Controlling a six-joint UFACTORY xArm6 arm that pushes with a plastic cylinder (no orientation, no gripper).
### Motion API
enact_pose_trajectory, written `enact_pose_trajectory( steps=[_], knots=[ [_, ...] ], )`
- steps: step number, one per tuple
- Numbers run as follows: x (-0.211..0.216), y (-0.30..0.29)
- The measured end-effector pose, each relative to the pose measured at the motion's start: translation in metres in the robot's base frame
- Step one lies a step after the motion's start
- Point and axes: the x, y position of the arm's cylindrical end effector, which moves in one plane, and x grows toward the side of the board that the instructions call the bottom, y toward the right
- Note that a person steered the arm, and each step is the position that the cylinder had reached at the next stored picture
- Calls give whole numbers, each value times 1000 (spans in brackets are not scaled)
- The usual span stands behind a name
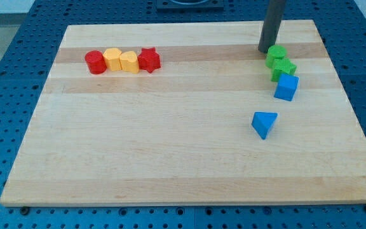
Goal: Move the triangle vertically to the cube
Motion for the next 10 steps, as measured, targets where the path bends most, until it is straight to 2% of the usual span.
enact_pose_trajectory(
  steps=[1, 2, 3, 4, 5, 6, 9, 10],
  knots=[
    [1, 0],
    [-11, -37],
    [26, -85],
    [97, -105],
    [164, -105],
    [207, -102],
    [210, -11],
    [210, -7]
  ],
)
